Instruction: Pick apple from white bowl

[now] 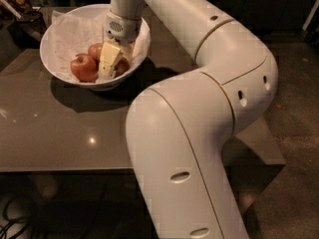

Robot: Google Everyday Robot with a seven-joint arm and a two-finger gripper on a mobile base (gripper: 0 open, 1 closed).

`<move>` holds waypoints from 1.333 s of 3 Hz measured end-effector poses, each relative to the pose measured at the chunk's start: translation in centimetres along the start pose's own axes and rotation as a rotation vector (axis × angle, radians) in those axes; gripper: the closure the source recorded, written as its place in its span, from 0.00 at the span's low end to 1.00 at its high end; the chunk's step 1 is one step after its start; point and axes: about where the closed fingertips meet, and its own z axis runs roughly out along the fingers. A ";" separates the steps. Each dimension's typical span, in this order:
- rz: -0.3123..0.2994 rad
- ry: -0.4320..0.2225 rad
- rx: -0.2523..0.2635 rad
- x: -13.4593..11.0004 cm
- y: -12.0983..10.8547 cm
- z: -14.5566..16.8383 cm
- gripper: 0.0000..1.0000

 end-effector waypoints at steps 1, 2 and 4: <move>0.003 0.001 -0.026 0.1 0.3 0.9 0.18; 0.003 -0.024 -0.011 -0.7 -0.2 1.3 0.36; 0.003 -0.024 -0.011 -0.7 -0.2 1.3 0.83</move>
Offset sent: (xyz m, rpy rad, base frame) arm -0.0037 0.0022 -0.0078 0.0076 0.0222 0.0037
